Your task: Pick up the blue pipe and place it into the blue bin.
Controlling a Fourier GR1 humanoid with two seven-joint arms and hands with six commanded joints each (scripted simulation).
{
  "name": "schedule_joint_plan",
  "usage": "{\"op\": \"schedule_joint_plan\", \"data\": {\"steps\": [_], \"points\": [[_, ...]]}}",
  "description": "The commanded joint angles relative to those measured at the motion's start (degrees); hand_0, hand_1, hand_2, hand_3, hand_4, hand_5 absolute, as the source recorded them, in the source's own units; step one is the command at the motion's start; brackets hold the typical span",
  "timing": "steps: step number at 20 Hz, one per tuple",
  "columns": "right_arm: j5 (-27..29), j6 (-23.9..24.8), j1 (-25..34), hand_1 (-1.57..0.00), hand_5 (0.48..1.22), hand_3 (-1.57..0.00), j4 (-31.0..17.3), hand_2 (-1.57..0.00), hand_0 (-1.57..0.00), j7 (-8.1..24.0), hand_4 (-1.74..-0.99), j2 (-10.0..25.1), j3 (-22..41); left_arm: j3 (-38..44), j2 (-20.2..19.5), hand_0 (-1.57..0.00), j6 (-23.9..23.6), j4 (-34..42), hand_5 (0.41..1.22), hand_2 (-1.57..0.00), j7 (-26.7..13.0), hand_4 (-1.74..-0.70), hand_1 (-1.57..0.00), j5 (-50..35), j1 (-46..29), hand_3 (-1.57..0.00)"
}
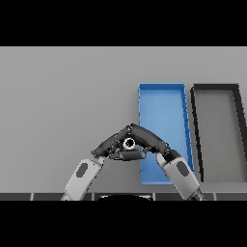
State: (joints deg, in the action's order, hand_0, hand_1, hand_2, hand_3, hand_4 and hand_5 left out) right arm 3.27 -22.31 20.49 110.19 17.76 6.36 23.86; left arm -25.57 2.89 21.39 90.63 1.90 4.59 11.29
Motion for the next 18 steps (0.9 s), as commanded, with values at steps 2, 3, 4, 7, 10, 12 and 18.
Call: {"op": "schedule_joint_plan", "data": {"steps": [2, 3, 4, 7, 10, 12, 18], "points": [[-1.9, -0.7, -1.2, -1.45, 1.041, -1.39, 0.5, -1.45, -1.44, -2.3, -1.477, 0.2, 0.6, 0.3, 0.2, -1.57, 0.3, -0.7, 1.221, -1.54, 1.1, -1.72, -1.57, 0.5, -0.1, -1.41], [-2.0, -0.9, -1.1, -1.47, 1.077, -1.43, 0.5, -1.47, -1.47, -2.2, -1.481, -0.1, 0.5, 0.4, 0.2, -1.57, 0.4, -0.2, 1.221, -1.55, 0.7, -1.73, -1.57, 0.6, -0.4, -1.4], [-2.7, -1.1, -2.0, -1.49, 1.106, -1.46, 0.8, -1.49, -1.49, -2.6, -1.485, -0.5, 1.1, 0.4, 0.3, -1.57, 0.2, -0.7, 1.221, -1.55, 1.3, -1.73, -1.57, 1.3, -0.3, -1.42], [-0.1, -1.2, -2.6, -1.53, 1.162, -1.51, 0.8, -1.53, -1.53, 1.2, -1.492, -3.6, -0.5, 0.9, 0.6, -1.57, 0.2, -0.6, 1.221, -1.56, 1.0, -1.73, -1.57, 1.1, 0.1, -1.43], [-0.3, -1.8, -4.3, -1.55, 1.191, -1.54, 1.6, -1.55, -1.55, 0.6, -1.495, -5.0, -1.2, 1.2, 0.4, -1.57, 0.7, -0.1, 1.221, -1.57, 1.8, -1.73, -1.57, 1.6, -0.3, -1.26], [-2.0, -1.3, -4.4, -1.56, 1.202, -1.55, 1.7, -1.56, -1.56, 0.4, -1.496, -6.3, -0.8, 1.2, 0.0, -1.18, 1.0, 0.2, 1.221, -1.07, 2.6, -1.51, -1.09, 3.4, -0.7, -0.84], [-4.3, -2.3, -4.5, -1.57, 1.216, -1.57, 1.5, -1.57, -1.57, 1.5, -1.498, -8.3, -1.8, 2.5, 0.1, -0.31, 5.8, -1.4, 0.984, -0.28, -0.3, -1.09, -0.29, 5.7, 0.3, -0.22]]}}
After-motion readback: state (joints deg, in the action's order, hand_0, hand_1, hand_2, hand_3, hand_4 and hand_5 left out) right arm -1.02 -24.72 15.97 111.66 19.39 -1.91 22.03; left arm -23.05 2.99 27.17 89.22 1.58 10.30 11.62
